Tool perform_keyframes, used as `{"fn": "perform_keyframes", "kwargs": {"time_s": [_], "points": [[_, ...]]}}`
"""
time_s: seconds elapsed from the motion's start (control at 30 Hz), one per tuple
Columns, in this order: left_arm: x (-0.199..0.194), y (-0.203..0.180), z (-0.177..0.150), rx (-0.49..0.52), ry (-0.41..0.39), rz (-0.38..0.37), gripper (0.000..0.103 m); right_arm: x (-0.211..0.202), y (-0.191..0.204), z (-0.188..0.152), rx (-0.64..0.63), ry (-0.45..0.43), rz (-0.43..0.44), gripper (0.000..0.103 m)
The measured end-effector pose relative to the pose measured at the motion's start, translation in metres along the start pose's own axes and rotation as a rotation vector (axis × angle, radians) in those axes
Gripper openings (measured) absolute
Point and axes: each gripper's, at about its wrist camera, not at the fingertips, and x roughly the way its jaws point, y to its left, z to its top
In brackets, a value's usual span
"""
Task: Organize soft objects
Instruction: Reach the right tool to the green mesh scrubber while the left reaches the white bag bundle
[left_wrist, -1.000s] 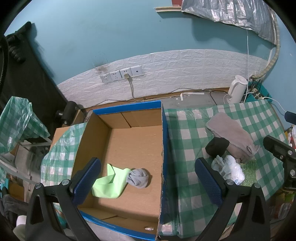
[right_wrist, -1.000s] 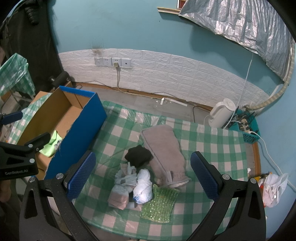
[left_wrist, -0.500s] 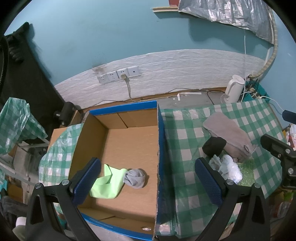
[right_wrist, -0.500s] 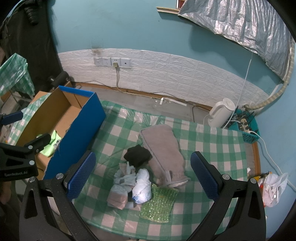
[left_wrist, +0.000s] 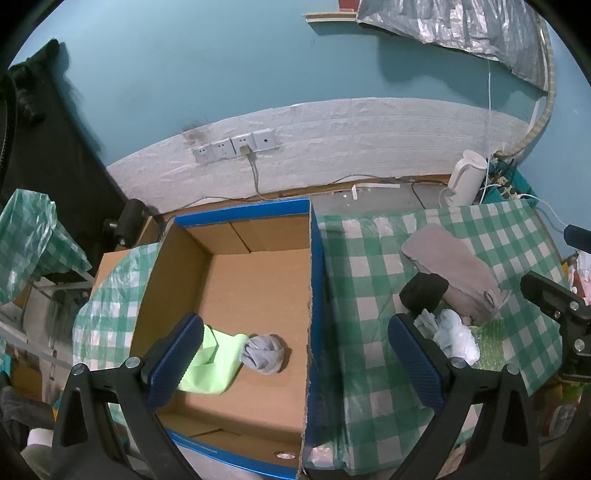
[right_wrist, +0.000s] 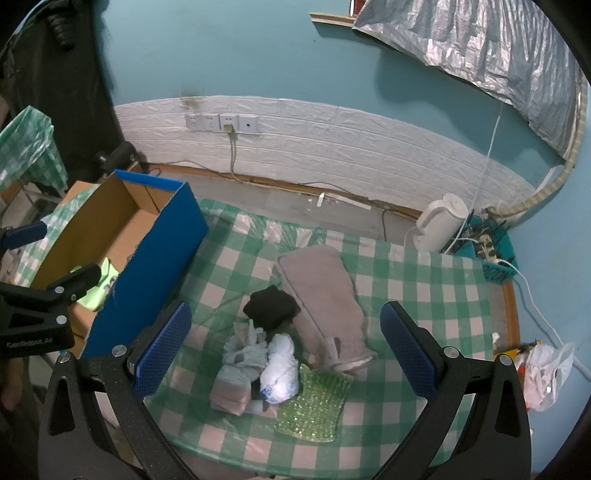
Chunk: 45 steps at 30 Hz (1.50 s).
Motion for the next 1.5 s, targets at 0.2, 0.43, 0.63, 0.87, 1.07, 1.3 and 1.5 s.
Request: {"fn": "perform_keyframes", "kwargs": {"time_s": [0.2,0.43,0.63,0.87,1.07,1.3,1.5], "points": [[0.005,0.0,-0.001,-0.013,0.02,-0.018,0.101,0.0,-0.004,-0.001,0.005,-0.003,-0.002,0.101],[0.013,-0.009,-0.003,0.0,0.039,-0.016,0.101,0.009,-0.027,-0.011,0.013,0.023,-0.009,0.101],[0.023,-0.031,-0.008,0.041,0.09,-0.034,0.101,0.024,-0.038,-0.02,0.047,0.066,-0.017,0.101],[0.04,-0.055,-0.014,0.065,0.147,-0.054,0.101,0.039,-0.054,-0.037,0.093,0.123,-0.005,0.101],[0.061,-0.079,-0.022,0.09,0.217,-0.073,0.101,0.055,-0.065,-0.052,0.116,0.177,-0.007,0.101],[0.083,-0.099,-0.032,0.099,0.258,-0.061,0.101,0.083,-0.072,-0.073,0.105,0.243,-0.043,0.101],[0.095,-0.109,-0.037,0.122,0.268,-0.035,0.101,0.105,-0.075,-0.092,0.109,0.302,-0.043,0.101]]}}
